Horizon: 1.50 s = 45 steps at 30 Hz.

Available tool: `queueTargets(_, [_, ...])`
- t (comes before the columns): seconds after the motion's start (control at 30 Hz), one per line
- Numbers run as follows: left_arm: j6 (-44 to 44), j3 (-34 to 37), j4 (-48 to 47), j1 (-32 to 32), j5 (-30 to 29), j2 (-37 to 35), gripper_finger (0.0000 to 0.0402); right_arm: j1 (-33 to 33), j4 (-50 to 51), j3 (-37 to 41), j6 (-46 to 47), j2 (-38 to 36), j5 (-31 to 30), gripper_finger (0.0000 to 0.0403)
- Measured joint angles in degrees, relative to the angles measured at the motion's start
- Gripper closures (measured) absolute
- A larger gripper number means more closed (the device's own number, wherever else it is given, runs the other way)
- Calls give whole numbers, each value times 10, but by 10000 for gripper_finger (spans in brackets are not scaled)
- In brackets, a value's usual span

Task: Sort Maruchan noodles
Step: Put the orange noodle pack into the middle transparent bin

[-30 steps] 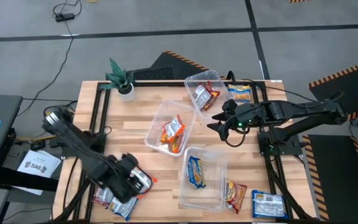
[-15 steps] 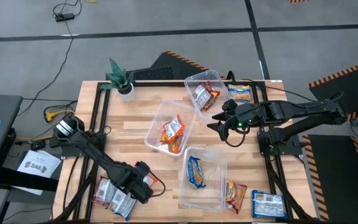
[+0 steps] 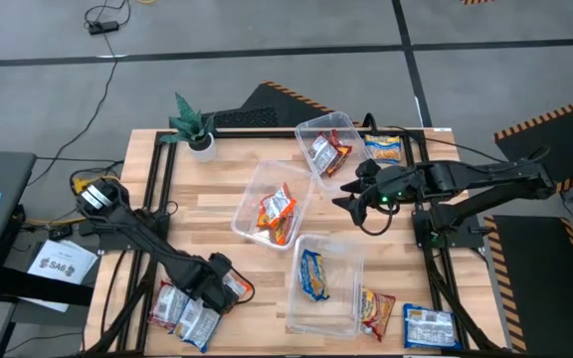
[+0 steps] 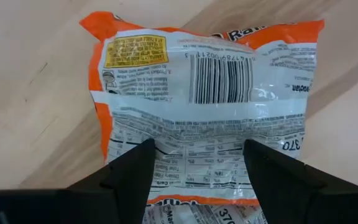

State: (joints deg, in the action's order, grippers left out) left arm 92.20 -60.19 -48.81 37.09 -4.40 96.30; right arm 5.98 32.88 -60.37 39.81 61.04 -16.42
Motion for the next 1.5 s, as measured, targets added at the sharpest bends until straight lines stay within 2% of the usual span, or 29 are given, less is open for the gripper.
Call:
queueTargets(0.1, [-19, 2, 0, 0, -3, 1, 177, 0, 2, 0, 7, 0, 0, 112])
queueTargets(0.17, [-29, 2, -1, -1, -3, 1, 205, 0, 2, 0, 7, 0, 0, 112])
queueTargets(0.23, [-34, 2, -5, -4, -3, 2, 256, 0, 2, 0, 7, 0, -1, 112])
queueTargets(0.33, [-50, 3, -15, -5, -9, 1, 365, 0, 2, 0, 7, 0, -1, 112])
queueTargets(0.43, [-61, 4, -20, -5, -9, -9, 392, 0, 1, 0, 7, 0, -1, 112])
queueTargets(0.53, [-65, 7, -36, -5, -19, -41, 401, 0, 2, 0, 7, 0, -1, 112])
queueTargets(0.73, [-66, 7, -66, -5, -59, -164, 401, 0, 1, 0, 8, 0, -3, 112])
queueTargets(0.97, [-79, -32, -90, -26, -146, -295, 401, 0, 1, 0, 8, 0, -3, 112])
queueTargets(1.07, [-148, -77, -96, -70, -184, -307, 401, 0, 1, 0, 13, 0, -3, 112])
queueTargets(1.2, [-280, -145, -93, -146, -192, -295, 401, 0, -1, 0, 22, -11, 0, 112])
queueTargets(1.33, [-380, -169, -93, -203, -154, -280, 401, 0, 1, 0, 24, -20, 1, 112])
queueTargets(1.43, [-390, -159, -98, -195, -116, -275, 401, 0, 0, 0, 29, -30, 1, 112])
queueTargets(1.5, [-371, -146, -88, -165, -119, -277, 401, 0, 4, 0, 28, -33, 1, 112])
